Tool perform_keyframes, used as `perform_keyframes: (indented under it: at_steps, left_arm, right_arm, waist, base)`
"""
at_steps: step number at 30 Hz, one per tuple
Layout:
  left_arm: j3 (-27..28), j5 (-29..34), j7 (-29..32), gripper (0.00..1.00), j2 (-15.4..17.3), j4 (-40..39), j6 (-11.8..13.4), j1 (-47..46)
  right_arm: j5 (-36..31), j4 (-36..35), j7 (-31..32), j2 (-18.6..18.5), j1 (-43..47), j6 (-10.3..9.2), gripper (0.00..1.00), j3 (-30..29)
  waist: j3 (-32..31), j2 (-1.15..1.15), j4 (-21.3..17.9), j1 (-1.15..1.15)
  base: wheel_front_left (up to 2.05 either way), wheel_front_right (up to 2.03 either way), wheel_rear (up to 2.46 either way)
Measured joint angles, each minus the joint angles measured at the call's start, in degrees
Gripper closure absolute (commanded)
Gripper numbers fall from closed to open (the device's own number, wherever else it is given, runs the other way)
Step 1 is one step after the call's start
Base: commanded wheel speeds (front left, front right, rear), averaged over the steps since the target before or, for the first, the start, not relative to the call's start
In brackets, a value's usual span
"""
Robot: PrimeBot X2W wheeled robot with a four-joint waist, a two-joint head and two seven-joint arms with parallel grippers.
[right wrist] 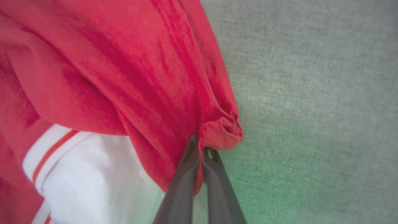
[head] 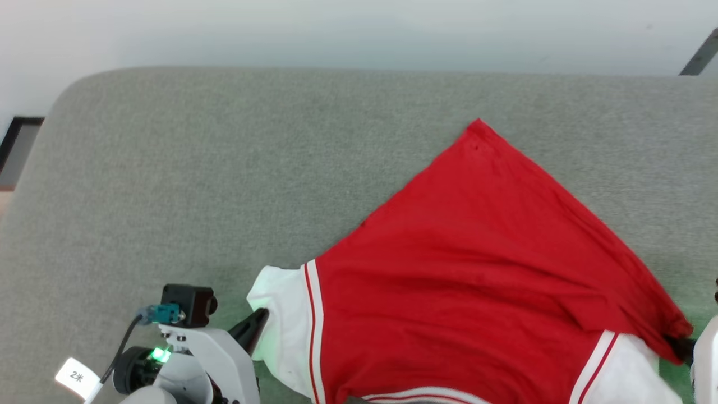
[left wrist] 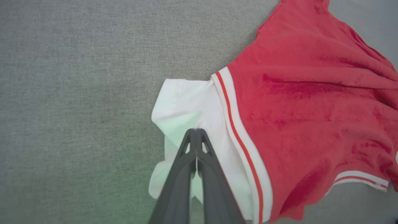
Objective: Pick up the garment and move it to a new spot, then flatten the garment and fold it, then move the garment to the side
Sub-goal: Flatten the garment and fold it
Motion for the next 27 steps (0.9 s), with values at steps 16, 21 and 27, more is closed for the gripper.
perform_keyframes:
  at_steps: [16, 21, 27]
  left_arm:
    - [-0.24, -0.56, -0.79, 1.0, -0.32, 0.91, -0.36, 0.59]
    - [-0.43, -0.53, -1.0, 1.0, -0.55, 0.47, -0.35, 0.6]
    - [-1.15, 0.09, -1.08, 1.0, -1.7, 0.12, -0.64, -0.14]
  right_arm:
    - [-7.61, -3.01, -0.77, 5.97, 4.09, 0.0, 0.0, -7.13]
    - [-9.01, -11.33, -2.48, 5.15, 4.16, 0.0, 0.0, -11.45]
    - [-12.96, -18.76, -6.22, 5.53, 0.49, 0.0, 0.0, -12.33]
  waist:
    - [-2.63, 0.0, -1.58, 0.0]
    - [-2.25, 0.0, -1.13, 0.0]
    - [-1.36, 0.0, 0.38, 0.0]
  base:
    - [0.0, 0.0, 0.0]
    - [0.0, 0.0, 0.0]
    - [0.0, 0.0, 0.0]
